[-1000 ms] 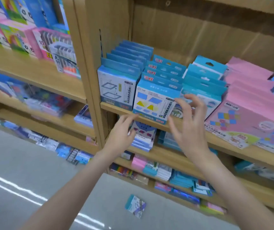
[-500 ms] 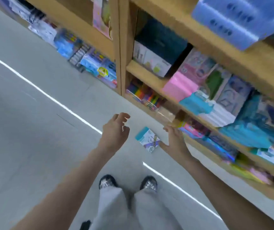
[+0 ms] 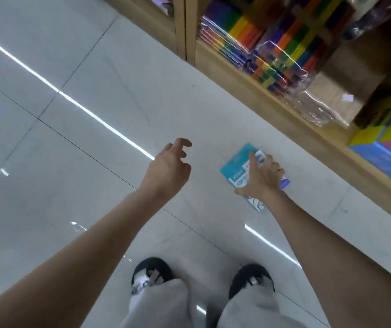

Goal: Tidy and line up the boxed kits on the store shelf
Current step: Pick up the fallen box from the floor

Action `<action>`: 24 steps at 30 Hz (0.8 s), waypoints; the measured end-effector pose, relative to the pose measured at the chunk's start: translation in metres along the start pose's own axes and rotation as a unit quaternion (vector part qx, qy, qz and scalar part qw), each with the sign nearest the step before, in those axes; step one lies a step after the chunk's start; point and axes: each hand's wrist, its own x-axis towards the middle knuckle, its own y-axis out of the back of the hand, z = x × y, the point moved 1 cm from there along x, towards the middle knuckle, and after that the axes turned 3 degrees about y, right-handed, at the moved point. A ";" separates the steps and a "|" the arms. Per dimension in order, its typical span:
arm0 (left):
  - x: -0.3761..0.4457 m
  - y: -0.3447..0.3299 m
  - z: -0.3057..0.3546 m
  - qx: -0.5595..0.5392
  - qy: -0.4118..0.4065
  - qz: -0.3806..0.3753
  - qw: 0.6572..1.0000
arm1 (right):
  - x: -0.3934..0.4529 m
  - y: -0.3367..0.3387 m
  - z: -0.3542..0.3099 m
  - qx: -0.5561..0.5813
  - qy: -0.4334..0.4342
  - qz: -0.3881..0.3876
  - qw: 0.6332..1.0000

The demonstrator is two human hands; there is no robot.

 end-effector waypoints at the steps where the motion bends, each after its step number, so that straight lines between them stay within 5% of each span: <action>1: -0.005 0.003 0.001 -0.004 0.007 -0.011 1.000 | -0.007 0.005 0.000 0.014 -0.003 -0.004 1.000; 5: -0.042 0.053 0.041 -0.091 0.126 -0.080 0.985 | -0.085 0.072 -0.013 0.240 0.005 0.022 0.971; 8: -0.091 0.130 0.106 -0.098 0.170 -0.198 0.960 | -0.194 0.166 -0.025 0.333 0.076 0.067 0.937; 11: -0.155 0.221 0.185 -0.079 0.051 -0.270 0.958 | -0.307 0.273 -0.038 0.350 0.141 0.101 0.921; 15: -0.233 0.350 0.279 0.020 -0.102 -0.231 0.967 | -0.424 0.414 -0.039 0.379 0.206 0.119 0.894; 20: -0.303 0.502 0.378 0.084 -0.179 -0.198 0.960 | -0.546 0.575 0.006 0.493 0.241 0.090 0.831; 24: -0.353 0.570 0.476 0.148 -0.290 -0.170 0.930 | -0.626 0.654 0.033 0.488 0.255 0.174 0.817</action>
